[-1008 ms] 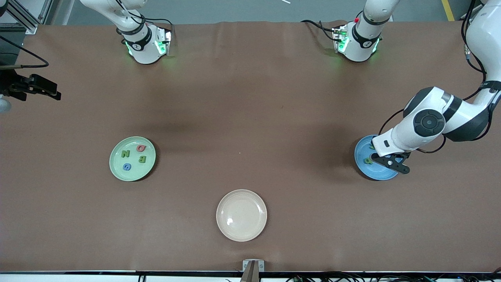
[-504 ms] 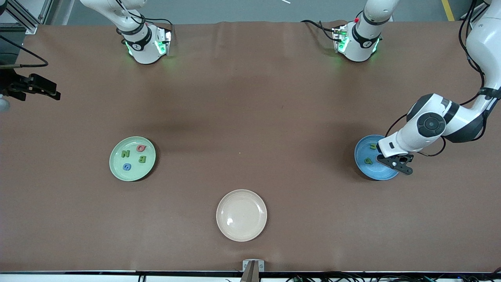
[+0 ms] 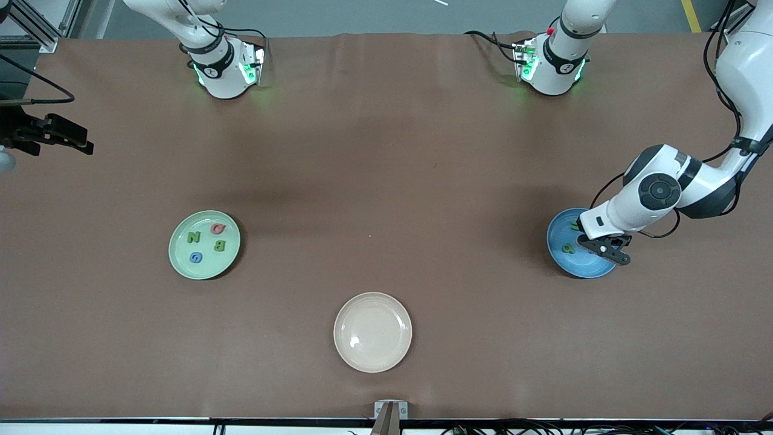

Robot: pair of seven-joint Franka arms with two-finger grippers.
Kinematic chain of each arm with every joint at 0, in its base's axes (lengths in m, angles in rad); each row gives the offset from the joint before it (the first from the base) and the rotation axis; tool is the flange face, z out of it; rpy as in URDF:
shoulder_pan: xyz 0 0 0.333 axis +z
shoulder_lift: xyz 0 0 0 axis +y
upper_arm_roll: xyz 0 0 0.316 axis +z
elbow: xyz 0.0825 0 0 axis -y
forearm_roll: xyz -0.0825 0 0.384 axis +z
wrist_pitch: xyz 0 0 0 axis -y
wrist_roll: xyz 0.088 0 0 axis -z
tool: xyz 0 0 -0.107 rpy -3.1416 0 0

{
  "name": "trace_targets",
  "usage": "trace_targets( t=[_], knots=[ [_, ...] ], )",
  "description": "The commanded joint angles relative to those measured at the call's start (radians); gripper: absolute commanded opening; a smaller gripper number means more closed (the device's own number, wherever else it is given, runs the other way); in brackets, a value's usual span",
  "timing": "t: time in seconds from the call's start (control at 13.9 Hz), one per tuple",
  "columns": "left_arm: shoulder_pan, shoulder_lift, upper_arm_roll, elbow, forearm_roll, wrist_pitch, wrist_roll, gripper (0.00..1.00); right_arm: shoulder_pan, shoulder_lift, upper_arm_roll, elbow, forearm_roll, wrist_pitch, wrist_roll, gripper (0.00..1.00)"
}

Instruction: Sort upper and lower case letters into plates

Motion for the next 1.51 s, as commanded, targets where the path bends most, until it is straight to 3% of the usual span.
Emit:
trace_targets(
  t=[0.0,0.5,0.58,0.65,0.72,0.94,1.22,1.44],
  knots=[
    [0.029,-0.01,0.001,-0.031,0.023,0.017,-0.013,0.12,0.007,-0.036,-0.004,-0.037,0.012,0.013,-0.005,1.0],
    [0.048,-0.012,0.0,-0.045,0.023,0.017,-0.013,0.15,0.007,-0.036,-0.004,-0.038,0.012,0.011,-0.005,1.0],
    [0.048,-0.012,0.0,-0.043,0.02,0.016,-0.013,0.4,0.006,-0.036,-0.004,-0.038,0.013,0.011,-0.005,1.0],
    [0.049,-0.018,-0.002,-0.043,0.011,0.012,-0.012,0.92,0.006,-0.036,-0.004,-0.038,0.012,0.011,-0.005,1.0],
    [0.052,-0.024,-0.011,-0.042,0.006,0.011,-0.007,1.0,0.006,-0.036,-0.004,-0.038,0.013,0.01,-0.005,1.0],
    [0.095,-0.026,-0.138,-0.016,-0.101,-0.073,-0.013,1.0,0.006,-0.036,-0.004,-0.038,0.013,0.01,-0.005,1.0],
    [0.112,-0.024,-0.371,0.123,-0.187,-0.355,-0.064,1.0,0.006,-0.036,-0.004,-0.038,0.012,0.01,-0.005,1.0],
    [0.109,-0.026,-0.425,0.165,-0.229,-0.38,-0.093,1.0,0.006,-0.036,-0.004,-0.038,0.012,0.008,-0.005,1.0]
  ],
)
